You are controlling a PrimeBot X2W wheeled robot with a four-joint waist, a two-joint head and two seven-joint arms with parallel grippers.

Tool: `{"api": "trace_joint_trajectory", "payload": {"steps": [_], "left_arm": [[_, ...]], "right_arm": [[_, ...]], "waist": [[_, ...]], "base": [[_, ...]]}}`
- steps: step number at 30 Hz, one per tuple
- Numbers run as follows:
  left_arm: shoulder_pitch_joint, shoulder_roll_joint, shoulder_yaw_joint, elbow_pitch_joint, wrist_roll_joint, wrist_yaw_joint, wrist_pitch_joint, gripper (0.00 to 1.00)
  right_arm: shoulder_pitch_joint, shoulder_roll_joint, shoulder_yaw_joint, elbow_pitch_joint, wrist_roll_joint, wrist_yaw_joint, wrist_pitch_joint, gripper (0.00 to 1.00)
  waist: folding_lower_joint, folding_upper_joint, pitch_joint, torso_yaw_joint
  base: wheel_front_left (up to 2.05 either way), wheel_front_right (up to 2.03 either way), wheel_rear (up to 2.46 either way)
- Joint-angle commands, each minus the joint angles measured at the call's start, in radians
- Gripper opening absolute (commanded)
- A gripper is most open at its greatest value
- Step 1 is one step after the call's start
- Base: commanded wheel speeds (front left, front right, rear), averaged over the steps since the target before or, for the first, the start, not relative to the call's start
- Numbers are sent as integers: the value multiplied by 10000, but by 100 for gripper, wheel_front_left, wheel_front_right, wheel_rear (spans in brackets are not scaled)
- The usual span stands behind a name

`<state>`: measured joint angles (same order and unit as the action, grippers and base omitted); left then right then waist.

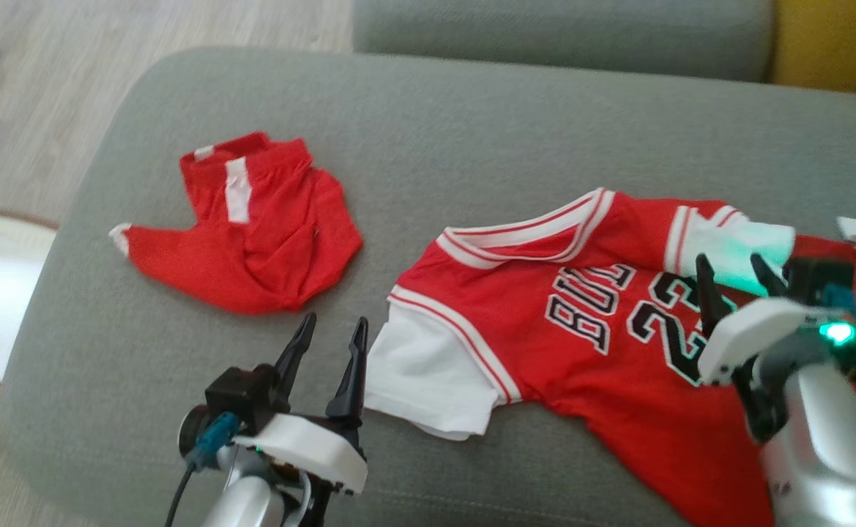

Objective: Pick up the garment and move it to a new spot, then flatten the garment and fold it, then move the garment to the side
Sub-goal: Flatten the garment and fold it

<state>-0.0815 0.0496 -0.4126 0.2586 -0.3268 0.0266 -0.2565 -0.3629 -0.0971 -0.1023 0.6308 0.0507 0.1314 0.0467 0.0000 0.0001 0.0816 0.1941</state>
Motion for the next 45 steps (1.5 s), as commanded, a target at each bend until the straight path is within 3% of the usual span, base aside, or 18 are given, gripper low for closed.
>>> {"api": "trace_joint_trajectory", "payload": {"steps": [1, 15, 16, 28, 33, 44, 45], "left_arm": [[-472, 6, 222, -344, 4, 30, -53, 100], [-1058, 6, -85, -525, -220, 197, -53, 100], [-1088, 6, -111, -540, -245, 217, -53, 100], [-1230, 6, -226, -612, -447, 350, -53, 100], [-1346, 6, -282, -726, -516, 356, -53, 100], [-1562, 6, -524, -823, -716, 395, -53, 100], [-1571, 6, -523, -826, -740, 414, -53, 100]], "right_arm": [[-577, -181, 312, -152, -101, -7, 19, 100], [-2561, -1521, 2248, 2630, 217, -7, 839, 100], [-2658, -1596, 2385, 2756, 366, -7, 915, 0], [-4171, -2577, 3118, 2733, 1145, -7, -189, 0], [-5351, -2860, 3254, 2691, 853, -7, -813, 0], [-7837, -3410, 4887, 3692, -470, -7, -1294, 0], [-7984, -3440, 5055, 3860, -637, -7, -1333, 70]], "waist": [[0, -1, 281, 253], [0, -1, 1375, 846], [0, -1, 1418, 868], [0, -1, 1569, 962], [0, -1, 1757, 1113], [0, -1, 2229, 1739], [0, -1, 2247, 1771]], "base": [[0, 0, 0], [0, 0, 0], [0, 0, 0], [0, 0, 0], [0, 0, 0], [0, 0, 0], [0, 0, 0]]}}
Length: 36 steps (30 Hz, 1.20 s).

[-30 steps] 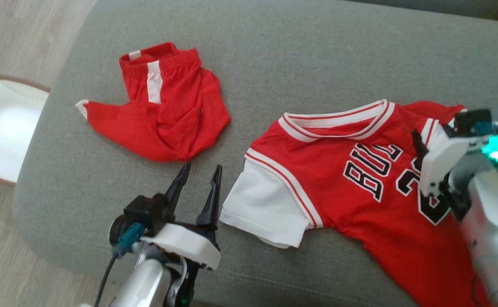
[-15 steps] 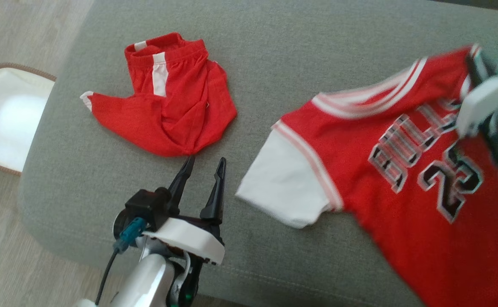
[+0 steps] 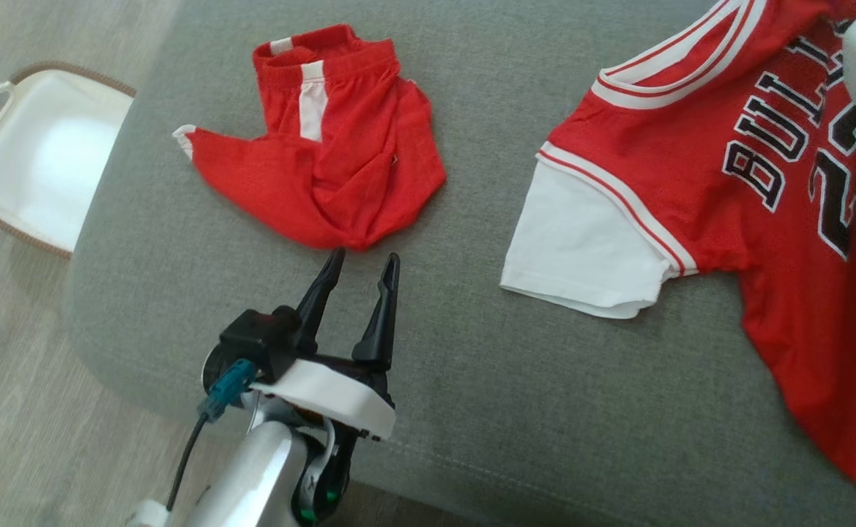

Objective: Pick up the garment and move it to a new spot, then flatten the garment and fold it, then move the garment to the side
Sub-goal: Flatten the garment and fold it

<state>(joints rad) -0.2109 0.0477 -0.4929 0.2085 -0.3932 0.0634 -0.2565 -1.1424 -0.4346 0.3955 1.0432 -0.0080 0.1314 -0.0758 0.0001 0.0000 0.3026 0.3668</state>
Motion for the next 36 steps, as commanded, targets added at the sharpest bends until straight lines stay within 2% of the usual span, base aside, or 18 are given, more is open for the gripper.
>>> {"api": "trace_joint_trajectory", "payload": {"steps": [1, 7, 12, 17, 20, 25, 26, 29, 36], "left_arm": [[-284, 26, 278, -328, -92, 59, -53, 100], [-247, 26, 386, -307, -88, 140, -53, 100], [-227, 26, 648, -252, 89, 87, -53, 100], [-63, 26, 1008, -128, 311, -19, -53, 100], [102, 26, 1192, -60, 411, -102, -53, 100], [431, 26, 1485, -8, 459, -176, -53, 100], [431, 26, 1485, -8, 459, -176, -53, 100], [702, 26, 1659, -9, 464, -179, -53, 100], [974, 26, 1912, 103, 546, -215, -53, 100]], "right_arm": [[-312, -78, 187, -62, -161, -7, -119, 100], [-372, 400, 80, 807, -170, -7, -755, 100], [198, 992, -442, 1061, 263, -7, -1465, 100], [1308, 1526, -979, 550, 797, -7, -1815, 100], [2276, 1777, -1334, -271, 1140, -7, -1850, 100], [4679, 2221, -1998, -2501, 1551, -7, -1856, 100], [4679, 2221, -1998, -2501, 1551, -7, -1856, 100], [6823, 2672, -2569, -4353, 1526, -7, -1857, 100], [9914, 3576, -3423, -6937, 1216, -7, -1852, 100]], "waist": [[-1, 0, 53, 68], [-1, 0, -118, -160], [-1, 0, -594, -801], [-1, 0, -1333, -1668], [-1, 0, -1817, -2159], [-1, 0, -2617, -2861], [-1, 0, -2617, -2861], [-1, 0, -3029, -3302], [-1, 0, -3254, -3919]], "base": [[0, 0, 0], [0, 0, 0], [0, 0, 0], [0, 0, 0], [0, 0, 0], [0, 0, 0], [0, 0, 0], [0, 0, 0], [0, 0, 0]]}}
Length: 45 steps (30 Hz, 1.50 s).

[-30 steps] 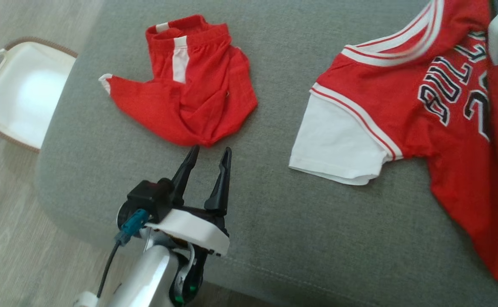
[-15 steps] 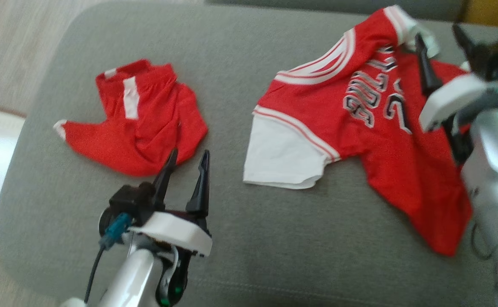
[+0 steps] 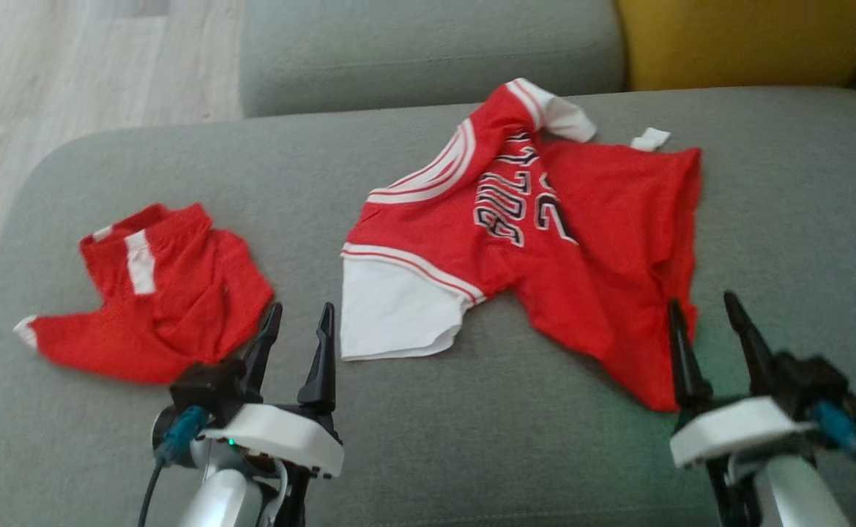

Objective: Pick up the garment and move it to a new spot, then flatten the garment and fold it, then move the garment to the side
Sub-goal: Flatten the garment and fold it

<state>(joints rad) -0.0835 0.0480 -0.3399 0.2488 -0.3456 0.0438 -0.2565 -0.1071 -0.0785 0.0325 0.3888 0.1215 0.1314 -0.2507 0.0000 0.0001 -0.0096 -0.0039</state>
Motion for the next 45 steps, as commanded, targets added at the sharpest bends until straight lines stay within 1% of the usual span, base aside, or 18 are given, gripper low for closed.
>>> {"api": "trace_joint_trajectory", "payload": {"steps": [1, 4, 9, 11, 12, 15, 21, 25, 31, 36, 37, 38, 39, 42, 45], "left_arm": [[-285, 22, 413, -258, 82, -23, -53, 100], [-275, 22, 515, -83, 129, 15, -53, 100], [-463, 22, 484, 506, 218, 103, -53, 100], [-624, 22, 378, 1033, 297, 162, -53, 100], [-855, 25, 259, 1670, 436, 261, 34, 100], [-1255, 66, 69, 2628, 652, 382, 453, 100], [-2198, 252, 17, 4054, 905, 644, 858, 100], [-2634, 369, -80, 4881, 1036, 742, 1207, 100], [-2928, 375, -300, 5765, 1046, 584, 1714, 100], [-3048, 357, -438, 6171, 1011, 426, 1961, 100], [-3076, 350, -474, 6248, 995, 369, 2023, 91], [-3105, 343, -507, 6301, 982, 318, 2050, 33], [-3130, 337, -534, 6335, 972, 282, 2046, 0], [-3179, 330, -533, 6306, 924, 282, 1780, 0], [-3214, 333, -436, 6137, 840, 347, 1258, 0]], "right_arm": [[-154, 86, 120, -646, -111, -7, -60, 100], [409, 218, -12, -1281, -124, -7, 102, 100], [765, 273, -3, -1998, -178, -7, 389, 100], [813, 277, 65, -2168, -112, -7, 484, 100], [832, 279, 64, -2302, -72, -7, 556, 100], [837, 280, 53, -2448, -11, -7, 634, 100], [757, 281, 42, -2568, 106, -7, 652, 100], [711, 282, 20, -2543, 182, -7, 591, 100], [611, 282, -134, -2469, 213, -7, 509, 100], [513, 282, -260, -2427, 234, -7, 460, 100], [497, 282, -287, -2422, 234, -7, 452, 100], [483, 282, -315, -2419, 234, -7, 446, 100], [471, 282, -345, -2414, 233, -7, 440, 100], [453, 282, -453, -2366, 227, -7, 416, 100], [485, 282, -483, -2243, 254, -7, 469, 100]], "waist": [[0, -1, -141, -291], [0, -1, -121, -533], [0, -1, 7, -861], [0, -1, 88, -978], [0, -1, 175, -1091], [0, -1, 327, -1276], [0, -1, 708, -1628], [0, -1, 862, -1812], [0, -1, 949, -1962], [0, -1, 955, -1984], [0, -1, 955, -1978], [0, -1, 957, -1969], [0, -1, 957, -1956], [0, -1, 935, -1895], [0, -1, 879, -1810]], "base": [[0, 0, 0], [0, 0, 0], [0, 0, 0], [0, 0, 0], [0, 0, 0], [0, 0, 0], [0, 0, 0], [0, 0, 0], [0, 0, 0], [0, 0, 0], [0, 0, 0], [0, 0, 0], [0, 0, 0], [0, 0, 0], [0, 0, 0]]}}
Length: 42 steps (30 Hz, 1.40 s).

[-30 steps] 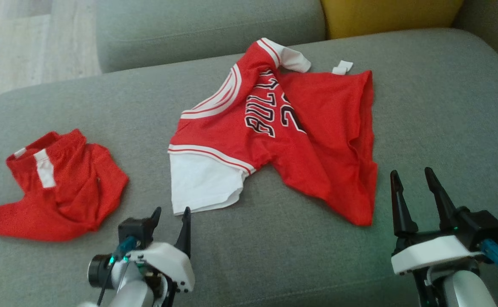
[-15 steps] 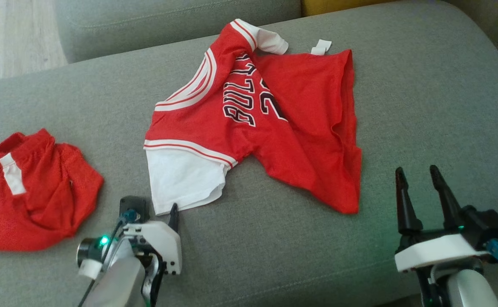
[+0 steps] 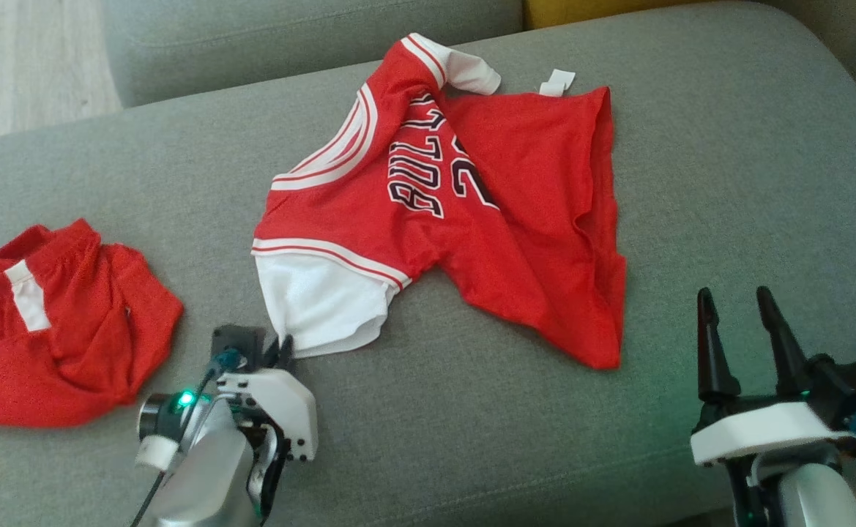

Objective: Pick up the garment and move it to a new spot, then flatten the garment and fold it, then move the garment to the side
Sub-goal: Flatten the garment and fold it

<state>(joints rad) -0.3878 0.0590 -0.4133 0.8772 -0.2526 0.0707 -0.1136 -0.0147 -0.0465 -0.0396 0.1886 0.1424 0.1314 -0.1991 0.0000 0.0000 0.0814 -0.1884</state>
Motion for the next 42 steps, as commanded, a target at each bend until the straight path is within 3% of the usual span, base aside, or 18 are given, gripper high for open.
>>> {"api": "trace_joint_trajectory", "payload": {"steps": [1, 7, 19, 31, 42], "left_arm": [[-177, 219, 356, -246, -152, 77, -404, 0], [-127, 168, 809, -1419, -472, 223, -1372, 0], [660, 170, 1422, -4172, -91, 587, -1479, 0], [828, 154, 1449, -4344, 158, 428, -1480, 0], [721, 78, 1329, -4235, 198, 319, -1481, 0]], "right_arm": [[-421, -38, 271, -182, 65, -7, 17, 100], [-170, -38, 363, 384, 307, -7, 771, 100], [169, -38, 1020, 1581, 2228, -7, 1993, 100], [-750, -37, 1556, 3197, 3849, -7, 1532, 100], [-1551, -37, 1797, 4667, 3954, -7, 1094, 100]], "waist": [[0, 0, -56, 60], [0, 0, -215, 262], [0, 0, -245, 531], [0, 0, 16, 907], [0, 0, 146, 1323]], "base": [[0, 0, 0], [0, 0, 0], [0, 0, 0], [0, 0, 0], [0, 0, 0]]}}
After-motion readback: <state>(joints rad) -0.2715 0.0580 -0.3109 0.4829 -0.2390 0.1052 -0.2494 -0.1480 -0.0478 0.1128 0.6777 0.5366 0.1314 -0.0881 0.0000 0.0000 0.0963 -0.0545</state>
